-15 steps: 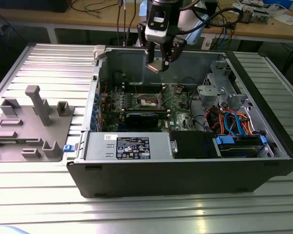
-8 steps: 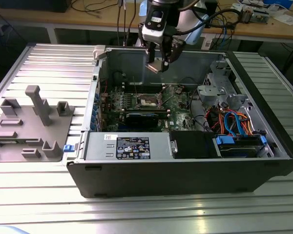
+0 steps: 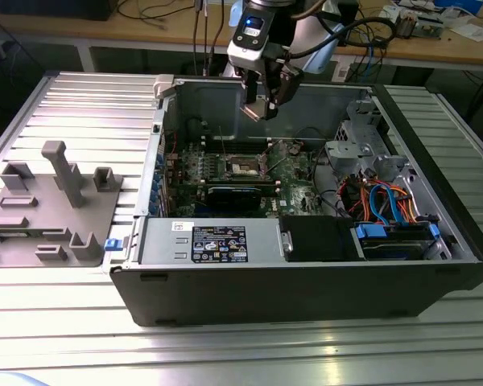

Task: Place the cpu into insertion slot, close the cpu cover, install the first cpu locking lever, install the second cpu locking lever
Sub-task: 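Place the cpu into insertion slot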

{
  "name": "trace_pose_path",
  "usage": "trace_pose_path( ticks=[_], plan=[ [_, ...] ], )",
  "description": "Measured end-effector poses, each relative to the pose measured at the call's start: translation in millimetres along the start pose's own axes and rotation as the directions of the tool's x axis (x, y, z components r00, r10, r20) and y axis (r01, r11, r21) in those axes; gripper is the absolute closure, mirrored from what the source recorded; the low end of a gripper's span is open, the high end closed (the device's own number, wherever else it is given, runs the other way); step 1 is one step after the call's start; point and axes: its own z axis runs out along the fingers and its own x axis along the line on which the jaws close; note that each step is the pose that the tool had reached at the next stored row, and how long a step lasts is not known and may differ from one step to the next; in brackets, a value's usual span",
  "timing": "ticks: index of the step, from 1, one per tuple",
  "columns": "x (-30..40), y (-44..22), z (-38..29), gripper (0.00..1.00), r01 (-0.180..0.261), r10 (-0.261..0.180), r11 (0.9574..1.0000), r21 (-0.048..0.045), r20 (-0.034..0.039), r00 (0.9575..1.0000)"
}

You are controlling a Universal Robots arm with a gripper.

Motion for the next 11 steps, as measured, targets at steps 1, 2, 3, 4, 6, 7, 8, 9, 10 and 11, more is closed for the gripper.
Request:
trace_pose_path(
  ticks=[1,2,3,4,6,7,8,9,10,11],
  plan=[
    [0.0,0.0,0.0,0.46,0.000,0.000,1.0000,0.0001,0.0000,1.0000],
    [0.0,0.0,0.0,0.46,0.000,0.000,1.0000,0.0000,0.0000,1.0000],
    [0.0,0.0,0.0,0.46,0.000,0.000,1.0000,0.0000,0.0000,1.0000],
    [0.0,0.0,0.0,0.46,0.000,0.000,1.0000,0.0000,0.0000,1.0000],
    [0.0,0.0,0.0,0.46,-0.002,0.002,1.0000,0.0000,0.0000,1.0000],
    [0.0,0.0,0.0,0.46,-0.004,0.004,1.0000,0.0000,0.0002,1.0000],
    [0.0,0.0,0.0,0.46,-0.008,0.008,1.0000,0.0000,0.0004,1.0000],
    [0.0,0.0,0.0,0.46,-0.014,0.014,0.9999,-0.0001,0.0006,0.9999],
    [0.0,0.0,0.1,0.46,-0.021,0.021,0.9998,-0.0002,0.0008,0.9998],
    [0.0,0.0,0.1,0.46,-0.033,0.033,0.9995,-0.0003,0.0013,0.9995]
  ],
)
